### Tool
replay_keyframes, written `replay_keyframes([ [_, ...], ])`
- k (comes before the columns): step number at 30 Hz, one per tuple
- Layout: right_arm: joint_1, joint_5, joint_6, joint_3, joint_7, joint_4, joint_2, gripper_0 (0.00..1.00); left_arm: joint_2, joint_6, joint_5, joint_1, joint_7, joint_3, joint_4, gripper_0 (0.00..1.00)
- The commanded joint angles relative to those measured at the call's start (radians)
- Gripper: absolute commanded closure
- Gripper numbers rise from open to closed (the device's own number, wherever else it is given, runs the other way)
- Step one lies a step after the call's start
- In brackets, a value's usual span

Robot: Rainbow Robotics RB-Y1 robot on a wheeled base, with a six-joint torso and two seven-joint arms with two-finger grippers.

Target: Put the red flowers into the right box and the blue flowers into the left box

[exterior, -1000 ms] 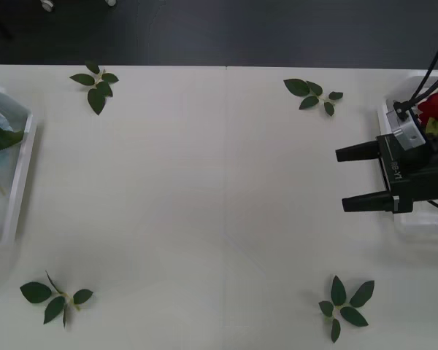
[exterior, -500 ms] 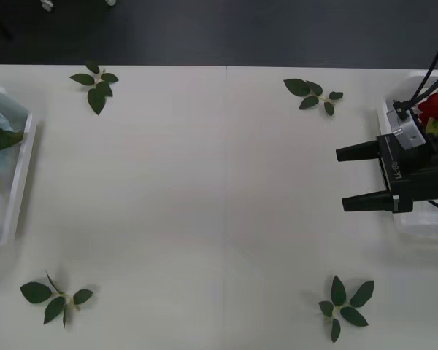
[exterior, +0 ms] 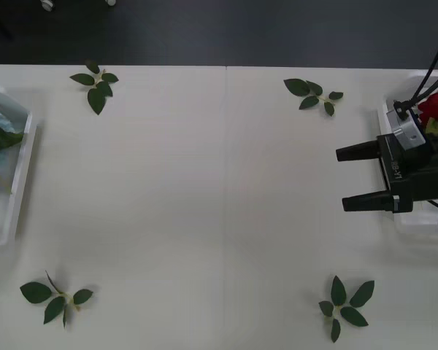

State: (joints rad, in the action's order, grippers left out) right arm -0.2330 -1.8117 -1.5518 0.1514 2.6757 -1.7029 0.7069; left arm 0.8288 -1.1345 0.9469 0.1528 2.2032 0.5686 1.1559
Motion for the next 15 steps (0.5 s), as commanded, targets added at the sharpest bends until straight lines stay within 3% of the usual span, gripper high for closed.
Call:
replay_keyframes([
  [1,-0.012,-0.011,0.009,0.008,0.030,-0.015,0.016,0.02,0.023,0.009,0.059,-0.091,-0.094,0.016,0.154,0.11],
  [7,-0.012,-0.011,0.009,0.008,0.030,-0.015,0.016,0.02,0.023,0.009,0.182,-0.226,-0.097,0.040,0.354,0.00],
  [15,-0.012,-0.011,0.009,0.008,0.030,-0.015,0.016,0.02,0.023,-0.039,0.314,-0.325,-0.092,0.100,0.499,0.00],
])
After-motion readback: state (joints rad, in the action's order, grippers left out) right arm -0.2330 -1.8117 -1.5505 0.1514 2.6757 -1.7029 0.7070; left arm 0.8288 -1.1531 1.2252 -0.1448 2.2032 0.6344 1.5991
